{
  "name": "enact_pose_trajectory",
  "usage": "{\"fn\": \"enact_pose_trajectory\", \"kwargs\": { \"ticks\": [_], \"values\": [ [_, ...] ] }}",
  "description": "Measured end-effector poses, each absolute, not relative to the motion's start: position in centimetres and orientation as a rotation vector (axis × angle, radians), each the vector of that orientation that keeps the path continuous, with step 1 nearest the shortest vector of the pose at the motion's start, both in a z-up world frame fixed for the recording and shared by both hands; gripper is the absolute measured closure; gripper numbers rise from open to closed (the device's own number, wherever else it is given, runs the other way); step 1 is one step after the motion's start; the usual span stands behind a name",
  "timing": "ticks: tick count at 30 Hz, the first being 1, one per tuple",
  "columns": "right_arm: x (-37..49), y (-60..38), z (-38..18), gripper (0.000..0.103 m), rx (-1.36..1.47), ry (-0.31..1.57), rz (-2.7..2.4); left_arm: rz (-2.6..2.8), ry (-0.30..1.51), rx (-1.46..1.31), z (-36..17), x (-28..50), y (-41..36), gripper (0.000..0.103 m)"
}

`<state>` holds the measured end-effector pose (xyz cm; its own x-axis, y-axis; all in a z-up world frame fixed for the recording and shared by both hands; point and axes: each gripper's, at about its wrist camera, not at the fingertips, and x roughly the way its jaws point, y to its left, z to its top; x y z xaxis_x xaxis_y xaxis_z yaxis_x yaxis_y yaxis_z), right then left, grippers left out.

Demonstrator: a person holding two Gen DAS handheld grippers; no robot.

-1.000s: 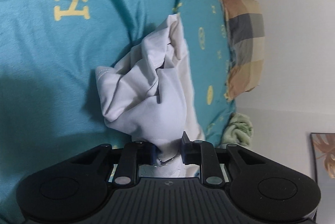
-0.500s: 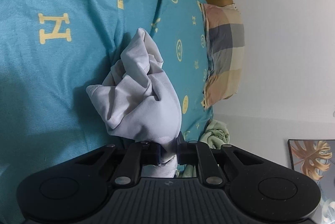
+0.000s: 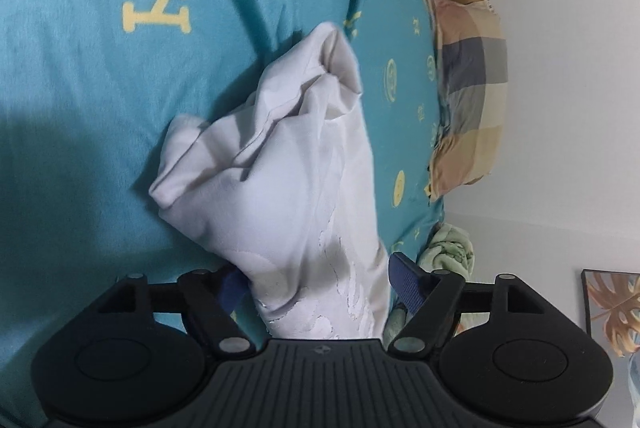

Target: Fold clothes

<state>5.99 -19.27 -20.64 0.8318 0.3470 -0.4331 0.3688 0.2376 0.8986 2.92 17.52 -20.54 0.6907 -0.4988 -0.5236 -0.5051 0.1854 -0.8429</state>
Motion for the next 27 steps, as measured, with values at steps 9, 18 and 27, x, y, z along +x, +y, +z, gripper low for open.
{"fn": "enact_pose_trajectory", "kwargs": {
  "ticks": [9, 18, 27],
  "values": [
    [4.6, -19.5, -17.0, 0.081, 1.31, 0.601, 0.035, 0.025, 0.859, -1.5, -21.9, 3.5, 18.2, 0.077],
    [1.3, -22.1, -7.9, 0.082, 1.276, 0.522, 0.074, -0.193, 0.822, -1.491, -14.2, 3.6, 16.5, 0.084],
    [-0.5, -35.1, 5.2, 0.082, 1.258, 0.371, 0.003, -0.417, 0.839, -1.307, 0.4, 9.7, 2.3, 0.084]
  ]
}}
